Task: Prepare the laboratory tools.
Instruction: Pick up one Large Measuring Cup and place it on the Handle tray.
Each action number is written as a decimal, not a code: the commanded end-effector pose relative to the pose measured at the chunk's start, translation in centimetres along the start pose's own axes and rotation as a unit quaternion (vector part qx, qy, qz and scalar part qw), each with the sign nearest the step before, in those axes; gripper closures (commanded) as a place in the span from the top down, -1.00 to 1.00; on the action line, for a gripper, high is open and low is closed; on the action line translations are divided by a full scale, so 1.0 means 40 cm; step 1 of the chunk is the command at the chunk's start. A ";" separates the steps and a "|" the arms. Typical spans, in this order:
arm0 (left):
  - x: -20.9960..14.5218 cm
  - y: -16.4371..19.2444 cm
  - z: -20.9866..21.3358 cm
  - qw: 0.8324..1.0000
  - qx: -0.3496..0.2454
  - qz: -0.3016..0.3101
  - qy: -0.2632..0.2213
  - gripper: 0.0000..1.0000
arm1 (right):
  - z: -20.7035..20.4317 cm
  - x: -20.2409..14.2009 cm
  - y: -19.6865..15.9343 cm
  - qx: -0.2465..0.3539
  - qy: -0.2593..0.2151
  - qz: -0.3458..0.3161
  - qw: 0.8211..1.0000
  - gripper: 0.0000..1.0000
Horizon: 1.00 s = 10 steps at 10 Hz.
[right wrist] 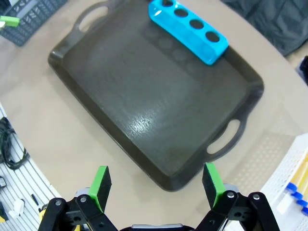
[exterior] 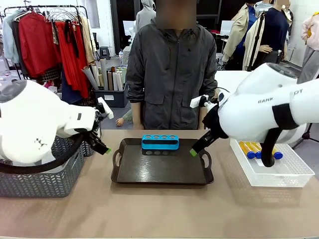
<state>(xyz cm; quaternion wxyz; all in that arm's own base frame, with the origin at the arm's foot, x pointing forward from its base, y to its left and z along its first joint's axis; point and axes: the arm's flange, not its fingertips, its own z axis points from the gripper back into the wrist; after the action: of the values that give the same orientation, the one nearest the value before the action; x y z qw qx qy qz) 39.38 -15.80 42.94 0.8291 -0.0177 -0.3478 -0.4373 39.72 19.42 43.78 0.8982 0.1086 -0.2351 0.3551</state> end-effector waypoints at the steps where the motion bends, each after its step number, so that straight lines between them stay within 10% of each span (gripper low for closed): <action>1: 0.000 -0.024 -0.028 1.000 -0.003 0.018 0.011 1.00 | 0.014 0.004 -0.040 0.015 -0.009 0.010 1.000 1.00; 10: 0.001 -0.018 -0.030 0.996 -0.068 0.007 0.054 1.00 | 0.019 0.013 -0.022 -0.009 -0.003 0.009 1.000 1.00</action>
<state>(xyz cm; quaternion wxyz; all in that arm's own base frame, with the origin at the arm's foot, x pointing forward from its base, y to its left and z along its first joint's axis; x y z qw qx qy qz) 39.10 -16.88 41.24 0.8434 -0.0293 -0.3110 -0.4372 40.37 18.84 44.68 0.8950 0.0982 -0.2425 0.3614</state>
